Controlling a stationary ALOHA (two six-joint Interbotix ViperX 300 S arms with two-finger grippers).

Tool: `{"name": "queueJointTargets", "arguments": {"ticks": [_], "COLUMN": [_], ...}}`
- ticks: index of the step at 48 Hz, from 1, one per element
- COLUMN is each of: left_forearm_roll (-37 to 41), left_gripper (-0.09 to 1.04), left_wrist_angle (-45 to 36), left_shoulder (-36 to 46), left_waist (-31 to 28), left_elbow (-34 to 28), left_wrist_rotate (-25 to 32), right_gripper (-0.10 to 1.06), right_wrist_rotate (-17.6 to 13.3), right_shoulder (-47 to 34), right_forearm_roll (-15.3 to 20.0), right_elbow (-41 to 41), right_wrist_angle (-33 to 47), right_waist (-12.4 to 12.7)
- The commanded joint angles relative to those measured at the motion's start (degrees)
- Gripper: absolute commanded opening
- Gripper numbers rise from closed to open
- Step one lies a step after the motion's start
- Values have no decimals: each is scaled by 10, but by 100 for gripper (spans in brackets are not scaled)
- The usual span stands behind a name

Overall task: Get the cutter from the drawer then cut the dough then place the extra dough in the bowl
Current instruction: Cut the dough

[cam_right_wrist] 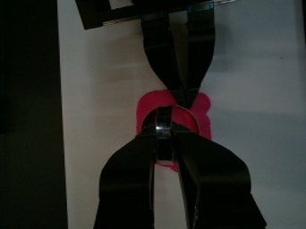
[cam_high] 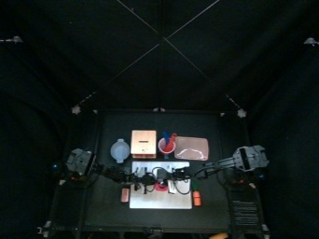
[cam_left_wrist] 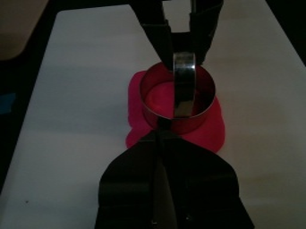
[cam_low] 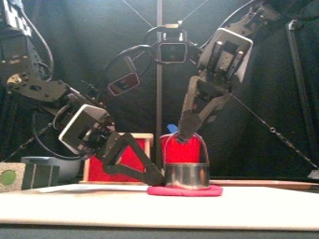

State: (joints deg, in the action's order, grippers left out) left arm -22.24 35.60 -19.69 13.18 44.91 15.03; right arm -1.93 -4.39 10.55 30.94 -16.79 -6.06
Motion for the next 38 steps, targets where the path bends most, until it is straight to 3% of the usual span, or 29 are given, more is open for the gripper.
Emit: {"name": "queueJointTargets", "arguments": {"ticks": [1,12,25,38], "left_forearm_roll": [-1,-3,-4,-24], "left_gripper": [51,51,51,51], "left_wrist_angle": [-2,-11,-16,-36], "left_shoulder": [3,3,2,11], "left_waist": [-1,-1,-1,-1], "left_elbow": [-2,-2,-2,3], "left_wrist_rotate": [1,0,1,0], "right_gripper": [43,43,43,43], "right_wrist_rotate": [2,2,2,1], "right_shoulder": [15,45,116,187], "right_forearm_roll": [-3,-13,-26,-17], "right_elbow": [-15,-23,-15,72], "right_wrist_angle": [-2,-33,-57,-83], "right_waist": [1,4,25,32]}}
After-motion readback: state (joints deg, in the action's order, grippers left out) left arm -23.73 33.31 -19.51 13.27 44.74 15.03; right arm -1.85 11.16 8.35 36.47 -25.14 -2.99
